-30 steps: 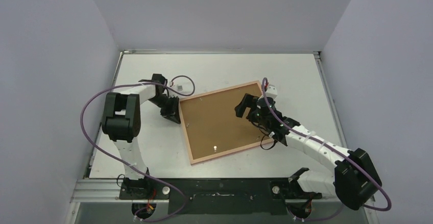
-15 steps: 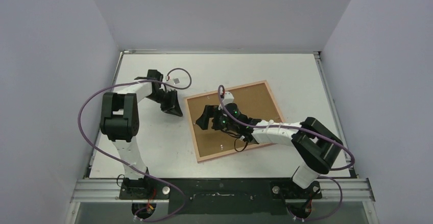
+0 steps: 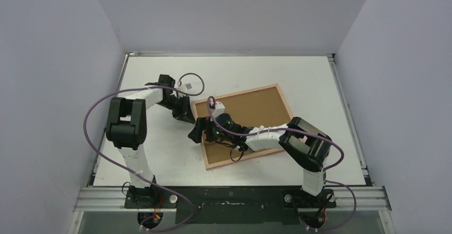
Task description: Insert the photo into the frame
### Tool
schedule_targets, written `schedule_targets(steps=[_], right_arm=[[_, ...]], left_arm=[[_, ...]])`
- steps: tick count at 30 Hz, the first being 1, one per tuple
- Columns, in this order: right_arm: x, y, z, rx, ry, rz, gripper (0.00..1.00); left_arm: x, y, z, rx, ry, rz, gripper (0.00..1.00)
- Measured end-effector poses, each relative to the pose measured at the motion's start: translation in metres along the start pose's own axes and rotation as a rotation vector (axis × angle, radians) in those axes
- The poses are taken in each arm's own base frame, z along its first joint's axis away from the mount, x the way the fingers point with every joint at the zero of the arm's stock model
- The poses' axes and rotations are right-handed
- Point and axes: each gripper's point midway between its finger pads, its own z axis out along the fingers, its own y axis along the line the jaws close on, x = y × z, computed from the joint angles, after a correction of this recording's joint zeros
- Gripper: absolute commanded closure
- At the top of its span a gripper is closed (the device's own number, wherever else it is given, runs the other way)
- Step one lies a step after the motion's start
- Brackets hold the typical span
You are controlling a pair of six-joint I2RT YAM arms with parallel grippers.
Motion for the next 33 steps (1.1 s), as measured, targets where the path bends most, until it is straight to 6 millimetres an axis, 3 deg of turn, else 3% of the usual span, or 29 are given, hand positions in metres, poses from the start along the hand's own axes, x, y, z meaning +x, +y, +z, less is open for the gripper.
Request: schedule_targets(steps=[11,16,27,33], right_arm=[[-0.012,0.009,0.014,-0.024,-0.02,-0.014,0.06],[-0.004,0.003,0.022,-0.014,0.001,-0.016,0.06],[-0.008,-0.004,0.021,-0.009,-0.007,-0.001,0.06],[-0.009,-0.002,0.021,-0.019,-0.009,0.011,0.06]], left_arm=[[0.003,0.006,0.005,-0.009,0.012,-0.012,0.93],[0.003,0.006,0.005,-0.01,0.012,-0.014,0.93],[0.002,0.011,0.0,-0.011,0.005,-0.033,0.92],[0.0,0.004,-0.007,-0.001,-0.015,-0.021,0.91]])
